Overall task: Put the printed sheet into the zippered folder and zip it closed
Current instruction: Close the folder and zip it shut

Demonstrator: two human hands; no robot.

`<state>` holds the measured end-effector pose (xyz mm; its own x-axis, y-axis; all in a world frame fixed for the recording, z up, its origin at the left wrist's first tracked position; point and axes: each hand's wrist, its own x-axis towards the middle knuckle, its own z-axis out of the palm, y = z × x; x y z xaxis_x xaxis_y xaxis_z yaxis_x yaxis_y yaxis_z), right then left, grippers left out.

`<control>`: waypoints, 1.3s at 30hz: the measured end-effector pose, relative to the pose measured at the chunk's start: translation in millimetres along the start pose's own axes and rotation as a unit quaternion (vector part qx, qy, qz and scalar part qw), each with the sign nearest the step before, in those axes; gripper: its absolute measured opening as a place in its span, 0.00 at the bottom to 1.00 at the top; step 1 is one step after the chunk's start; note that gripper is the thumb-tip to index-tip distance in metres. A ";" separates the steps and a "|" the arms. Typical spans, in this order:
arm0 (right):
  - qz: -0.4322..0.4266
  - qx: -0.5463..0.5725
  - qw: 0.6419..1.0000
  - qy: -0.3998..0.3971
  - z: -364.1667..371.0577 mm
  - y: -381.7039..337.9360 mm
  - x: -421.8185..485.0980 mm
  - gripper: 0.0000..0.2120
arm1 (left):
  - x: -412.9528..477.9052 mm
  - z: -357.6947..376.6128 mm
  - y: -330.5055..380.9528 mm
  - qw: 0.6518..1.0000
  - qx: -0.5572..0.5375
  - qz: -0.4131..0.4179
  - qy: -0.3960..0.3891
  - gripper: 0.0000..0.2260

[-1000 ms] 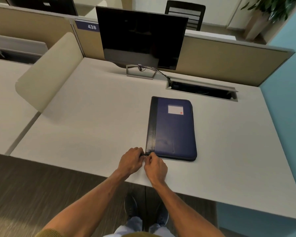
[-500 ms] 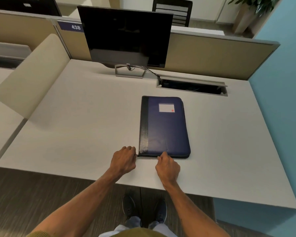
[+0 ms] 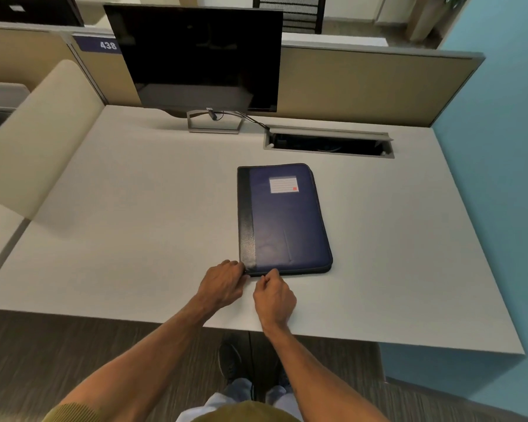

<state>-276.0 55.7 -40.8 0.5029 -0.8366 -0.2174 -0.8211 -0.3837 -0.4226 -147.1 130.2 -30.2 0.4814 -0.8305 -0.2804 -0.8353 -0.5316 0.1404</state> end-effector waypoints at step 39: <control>-0.038 0.040 0.998 0.001 -89.0 127.8 57.3 0.04 | 41.9 -13.0 63.4 0.991 -0.010 0.125 0.049 0.28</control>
<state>-376.1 -76.1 -28.9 0.5632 -0.8064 -0.1803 -0.7561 -0.4149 -0.5062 -176.4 59.5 -20.7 0.2841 -0.9484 -0.1408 -0.9269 -0.3092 0.2127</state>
